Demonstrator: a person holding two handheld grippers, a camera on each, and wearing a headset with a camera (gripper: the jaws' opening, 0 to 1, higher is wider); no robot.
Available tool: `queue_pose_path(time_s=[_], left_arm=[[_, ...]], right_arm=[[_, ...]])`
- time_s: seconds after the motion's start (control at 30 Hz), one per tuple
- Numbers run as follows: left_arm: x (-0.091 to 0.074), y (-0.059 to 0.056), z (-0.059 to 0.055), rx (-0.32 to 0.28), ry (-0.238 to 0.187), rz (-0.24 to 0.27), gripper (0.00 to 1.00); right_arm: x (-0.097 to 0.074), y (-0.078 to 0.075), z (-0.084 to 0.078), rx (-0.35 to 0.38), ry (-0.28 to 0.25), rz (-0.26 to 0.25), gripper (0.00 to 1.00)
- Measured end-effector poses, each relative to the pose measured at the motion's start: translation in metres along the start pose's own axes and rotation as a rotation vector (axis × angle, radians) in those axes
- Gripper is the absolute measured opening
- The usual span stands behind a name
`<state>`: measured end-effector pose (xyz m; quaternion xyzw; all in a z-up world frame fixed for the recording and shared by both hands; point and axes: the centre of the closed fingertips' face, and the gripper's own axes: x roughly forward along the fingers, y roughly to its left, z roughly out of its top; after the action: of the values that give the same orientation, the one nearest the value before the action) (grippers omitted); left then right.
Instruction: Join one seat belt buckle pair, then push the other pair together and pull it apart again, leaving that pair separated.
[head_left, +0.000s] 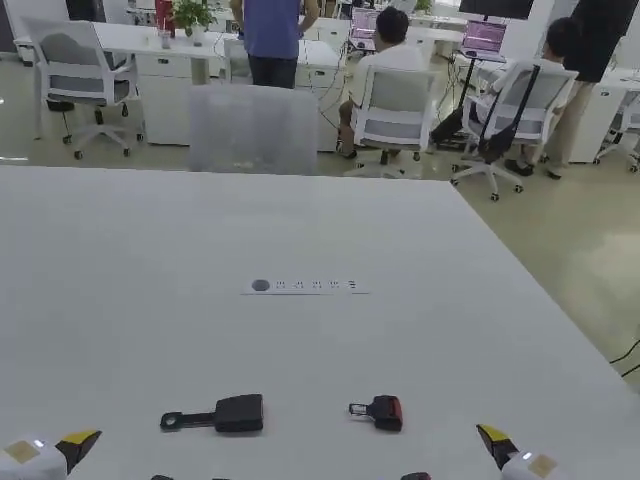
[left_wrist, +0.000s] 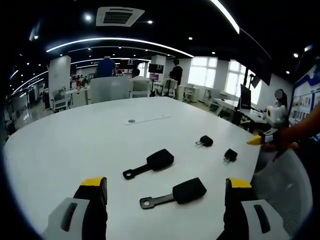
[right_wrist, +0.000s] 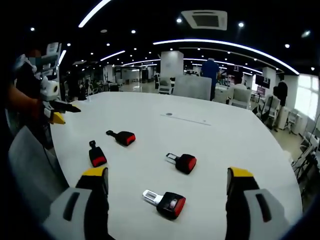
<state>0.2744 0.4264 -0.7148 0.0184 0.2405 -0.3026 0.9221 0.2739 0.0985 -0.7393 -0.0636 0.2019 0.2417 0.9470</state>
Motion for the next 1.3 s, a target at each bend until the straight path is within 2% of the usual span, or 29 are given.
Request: queue_pose_path(time_s=[0.83,1.3], left_arm=[[-0.0035,-0.0047,0.0008,-0.002,-0.003,0.005,1.00],[-0.0032,0.0023,-0.0020,0.007,0.003,0.001,1.00]], right_arm=[[-0.0020,-0.0019,-0.0019,0.000,0.004,-0.001,1.00],[-0.0043,-0.0026,-0.0002,-0.005,0.006,0.007,1.00]])
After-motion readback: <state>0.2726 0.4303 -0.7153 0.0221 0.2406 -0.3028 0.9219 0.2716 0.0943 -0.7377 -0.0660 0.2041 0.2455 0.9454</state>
